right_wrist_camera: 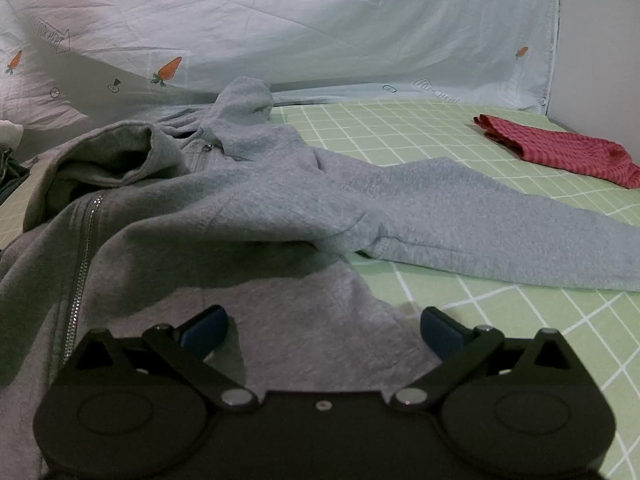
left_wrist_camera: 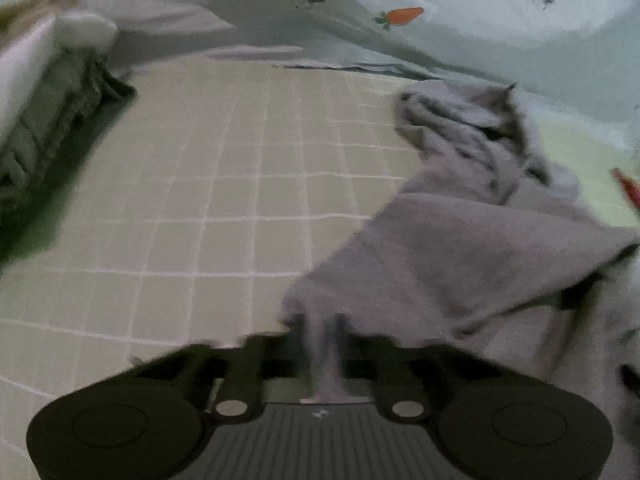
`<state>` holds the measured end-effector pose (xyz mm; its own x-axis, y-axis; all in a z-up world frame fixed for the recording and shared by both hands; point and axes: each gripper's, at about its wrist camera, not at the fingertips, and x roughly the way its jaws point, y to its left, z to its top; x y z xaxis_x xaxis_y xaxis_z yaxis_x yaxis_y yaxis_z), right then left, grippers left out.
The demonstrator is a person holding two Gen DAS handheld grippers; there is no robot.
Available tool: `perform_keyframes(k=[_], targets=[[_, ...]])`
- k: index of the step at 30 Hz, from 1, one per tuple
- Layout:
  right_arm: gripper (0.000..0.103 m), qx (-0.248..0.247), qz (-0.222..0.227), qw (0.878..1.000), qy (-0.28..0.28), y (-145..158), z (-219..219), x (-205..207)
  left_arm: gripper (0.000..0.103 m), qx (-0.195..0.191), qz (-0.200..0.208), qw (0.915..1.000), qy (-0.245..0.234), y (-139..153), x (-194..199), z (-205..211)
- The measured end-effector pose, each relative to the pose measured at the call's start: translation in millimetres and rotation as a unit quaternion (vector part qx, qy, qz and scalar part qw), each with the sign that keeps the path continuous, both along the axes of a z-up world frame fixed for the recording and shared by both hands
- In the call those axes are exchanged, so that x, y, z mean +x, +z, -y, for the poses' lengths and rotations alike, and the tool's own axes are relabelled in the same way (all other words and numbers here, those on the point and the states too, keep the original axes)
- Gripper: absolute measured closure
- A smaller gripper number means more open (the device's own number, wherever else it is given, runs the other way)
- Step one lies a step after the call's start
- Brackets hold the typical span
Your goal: Fold clothes
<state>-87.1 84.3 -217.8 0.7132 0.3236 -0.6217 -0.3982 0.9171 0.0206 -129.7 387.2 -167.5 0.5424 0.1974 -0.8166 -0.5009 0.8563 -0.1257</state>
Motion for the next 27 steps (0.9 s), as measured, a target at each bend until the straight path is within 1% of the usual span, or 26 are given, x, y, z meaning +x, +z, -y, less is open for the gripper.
perform_keyframes(k=[4,6,9,12,14,17,19,22,27], targets=[[0.000,0.000,0.000,1.000,0.001,-0.1,0.3,0.6,0.096,0.015,-0.013,0.9996,0.019,2.7,-17.9,-7.4],[0.000,0.001,0.000,1.000,0.000,-0.2,-0.3,0.8,0.096,0.032,-0.021,0.9987,0.033,5.0,-36.7,-14.3],[0.000,0.001,-0.001,1.000,-0.002,-0.1,0.0,1.1,0.096,0.053,-0.035,0.9951,0.076,9.6,-72.2,-28.7],[0.000,0.001,-0.001,1.000,-0.001,-0.1,0.5,1.2,0.096,0.073,-0.053,0.9871,0.132,13.2,-115.1,-49.2],[0.000,0.001,-0.001,1.000,-0.001,0.0,0.9,1.3,0.096,0.084,-0.068,0.9773,0.182,15.6,-145.7,-67.7],[0.000,0.001,-0.001,1.000,0.000,0.1,1.6,1.4,0.096,0.100,-0.090,0.9571,0.256,19.1,-191.6,-95.4],[0.000,0.001,-0.001,1.000,0.000,-0.1,2.1,1.5,0.097,0.110,-0.105,0.9402,0.305,21.4,-222.2,-113.8],[0.000,0.001,-0.001,1.000,0.000,-0.1,1.5,1.4,0.097,0.125,-0.125,0.9112,0.372,25.0,-266.2,-140.3],[0.000,0.002,-0.001,1.000,0.000,-0.2,1.8,1.6,0.096,0.135,-0.127,0.8935,0.409,31.4,-299.8,-156.9]])
